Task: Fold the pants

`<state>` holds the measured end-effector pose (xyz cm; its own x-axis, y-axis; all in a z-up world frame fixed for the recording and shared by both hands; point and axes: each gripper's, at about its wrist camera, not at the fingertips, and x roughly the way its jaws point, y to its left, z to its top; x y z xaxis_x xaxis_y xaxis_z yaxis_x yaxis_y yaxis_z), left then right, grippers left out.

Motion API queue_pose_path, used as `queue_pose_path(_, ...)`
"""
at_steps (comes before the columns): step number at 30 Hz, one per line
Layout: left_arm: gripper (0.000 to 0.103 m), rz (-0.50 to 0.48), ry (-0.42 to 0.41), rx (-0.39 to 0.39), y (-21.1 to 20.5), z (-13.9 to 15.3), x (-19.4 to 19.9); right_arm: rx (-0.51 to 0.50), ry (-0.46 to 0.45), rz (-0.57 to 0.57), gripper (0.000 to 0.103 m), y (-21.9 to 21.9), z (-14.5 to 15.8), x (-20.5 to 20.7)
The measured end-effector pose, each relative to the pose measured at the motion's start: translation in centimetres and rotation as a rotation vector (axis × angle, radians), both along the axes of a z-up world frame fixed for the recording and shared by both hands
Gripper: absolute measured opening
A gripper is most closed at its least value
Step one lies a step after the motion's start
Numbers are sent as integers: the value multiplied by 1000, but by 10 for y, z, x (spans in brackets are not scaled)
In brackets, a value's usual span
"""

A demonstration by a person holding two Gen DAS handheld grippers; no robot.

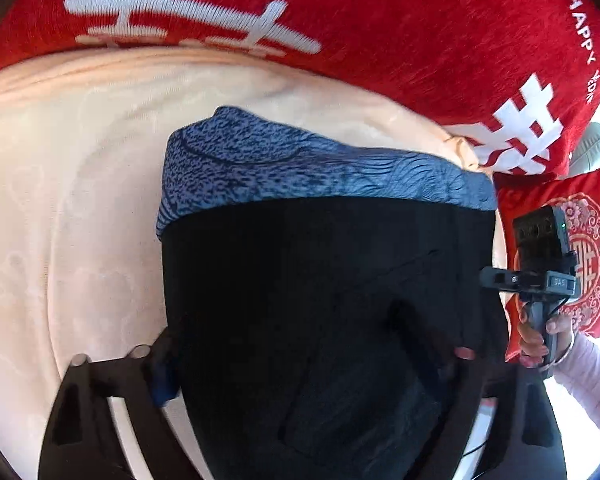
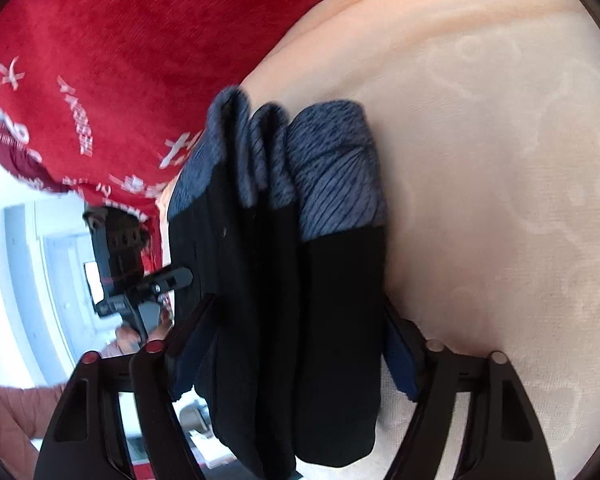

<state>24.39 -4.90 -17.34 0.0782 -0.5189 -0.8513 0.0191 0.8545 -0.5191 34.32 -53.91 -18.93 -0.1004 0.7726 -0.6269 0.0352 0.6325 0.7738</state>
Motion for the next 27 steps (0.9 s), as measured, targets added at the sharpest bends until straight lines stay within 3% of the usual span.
queue_pose_path(6,67,-3,-59,25,0,32,-9,22,2,-37,43,2,14,-6)
queue_pose_path(12,66,-17,-94,34,7,70,-32,77,1,-60,40,1,41,-23)
queue_pose_path(17,66,10,-70,57,17,87,-65,107,5,-60,40,6,63,-52)
queue_pose_path(20,66,33,-45,71,23,83,-88,109,12,-56,40,12,67,-72)
queue_pose_path(25,67,59,34,98,26,43,-109,77,21,-20,40,19,52,-92)
queue_pose_path(27,75,52,2,137,28,35,-112,36,27,1,40,24,42,-96)
